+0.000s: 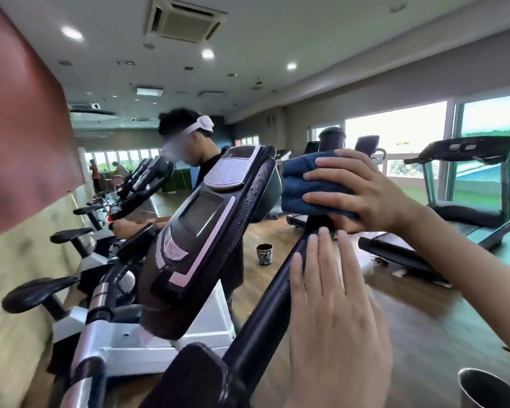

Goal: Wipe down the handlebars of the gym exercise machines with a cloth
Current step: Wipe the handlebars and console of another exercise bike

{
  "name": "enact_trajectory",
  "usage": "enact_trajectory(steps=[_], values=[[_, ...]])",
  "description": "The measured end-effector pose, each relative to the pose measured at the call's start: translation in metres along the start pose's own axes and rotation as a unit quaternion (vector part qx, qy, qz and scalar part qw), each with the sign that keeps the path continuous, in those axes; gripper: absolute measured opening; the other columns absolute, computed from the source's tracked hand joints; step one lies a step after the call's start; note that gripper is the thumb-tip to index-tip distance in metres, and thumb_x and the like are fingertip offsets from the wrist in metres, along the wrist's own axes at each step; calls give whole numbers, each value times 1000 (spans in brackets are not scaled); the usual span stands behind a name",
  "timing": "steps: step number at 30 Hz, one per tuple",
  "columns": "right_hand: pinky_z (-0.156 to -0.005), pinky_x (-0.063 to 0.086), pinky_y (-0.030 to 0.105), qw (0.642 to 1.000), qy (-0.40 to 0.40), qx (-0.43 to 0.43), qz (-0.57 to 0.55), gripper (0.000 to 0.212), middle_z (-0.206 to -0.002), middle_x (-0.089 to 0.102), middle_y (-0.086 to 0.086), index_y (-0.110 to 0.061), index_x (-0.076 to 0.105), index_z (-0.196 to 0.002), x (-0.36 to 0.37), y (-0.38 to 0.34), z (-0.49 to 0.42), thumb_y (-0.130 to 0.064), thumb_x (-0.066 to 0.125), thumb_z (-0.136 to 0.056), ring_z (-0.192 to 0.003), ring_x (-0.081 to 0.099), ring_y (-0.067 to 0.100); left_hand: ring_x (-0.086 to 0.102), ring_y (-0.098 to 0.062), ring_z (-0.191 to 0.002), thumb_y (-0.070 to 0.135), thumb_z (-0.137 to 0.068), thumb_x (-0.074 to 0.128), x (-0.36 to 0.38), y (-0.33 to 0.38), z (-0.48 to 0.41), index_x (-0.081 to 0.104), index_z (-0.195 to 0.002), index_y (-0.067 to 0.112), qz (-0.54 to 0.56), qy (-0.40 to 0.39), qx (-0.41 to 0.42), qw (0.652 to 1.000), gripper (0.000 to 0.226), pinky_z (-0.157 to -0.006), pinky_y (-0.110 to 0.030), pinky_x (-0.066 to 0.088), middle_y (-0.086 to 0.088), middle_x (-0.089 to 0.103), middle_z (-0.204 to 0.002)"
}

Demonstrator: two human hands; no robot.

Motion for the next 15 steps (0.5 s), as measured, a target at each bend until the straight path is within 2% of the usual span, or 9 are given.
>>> enact_trajectory(steps=[3, 5, 7, 8, 10, 13, 15], values=[[-106, 35, 57, 997, 41, 53, -49, 31, -133, 48, 7, -22, 52, -125, 2, 6, 1, -36, 42, -99, -129, 42, 30, 51, -26, -128, 26, -85, 38, 5, -3, -22, 51, -135, 2, -4, 26, -38, 999, 57, -105, -43, 28, -15, 53, -137], [-108, 31, 60, 987, 63, 108, -106, 30, -132, 48, 4, -23, 54, -121, 4, 0, 3, -31, 52, -93, -134, 37, 30, 55, -24, -124, 25, -86, 36, 6, -7, -31, 51, -134, 1, 0, 37, -55, 998, 56, -105, -43, 29, -12, 55, -135], [-109, 29, 60, 969, 88, 158, -168, 27, -130, 51, 2, -24, 58, -115, 4, -6, 5, -29, 60, -88, -138, 34, 29, 59, -20, -118, 25, -87, 35, 6, -10, -37, 53, -132, 2, 6, 43, -68, 997, 54, -106, -45, 36, -8, 58, -132], [-109, 28, 60, 962, 95, 172, -189, 26, -129, 52, 1, -24, 60, -113, 5, -9, 6, -30, 62, -88, -139, 33, 29, 60, -19, -116, 26, -88, 34, 5, -12, -40, 54, -131, 4, 17, 46, -76, 996, 52, -103, -46, 44, -5, 59, -130], [-109, 29, 58, 958, 96, 172, -207, 24, -129, 53, 2, -23, 61, -112, 7, -9, 8, -28, 64, -89, -139, 31, 29, 60, -16, -114, 28, -91, 31, 4, -15, -43, 54, -130, 12, 73, 60, -99, 991, 48, -95, -50, 50, 2, 58, -129], [-107, 33, 56, 965, 113, 136, -193, 24, -130, 52, 2, -20, 61, -115, 8, -5, 8, -23, 65, -91, -138, 33, 29, 52, -7, -116, 38, -92, 24, 0, -16, -47, 39, -129, 29, 147, 89, -120, 978, 41, -92, -42, 50, 15, 46, -131], [-106, 35, 55, 969, 134, 110, -174, 25, -130, 51, 2, -19, 59, -116, 9, 1, 8, -22, 65, -92, -135, 37, 29, 50, -1, -116, 44, -90, 22, -1, -14, -49, 33, -128, 37, 170, 100, -129, 972, 40, -91, -31, 47, 21, 41, -131]])
Point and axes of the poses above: each hand's wrist, its own z-axis away from the middle knuckle, its own x-axis out of the palm, y = z × x, the point moved 5 cm from there along -z, towards the middle knuckle
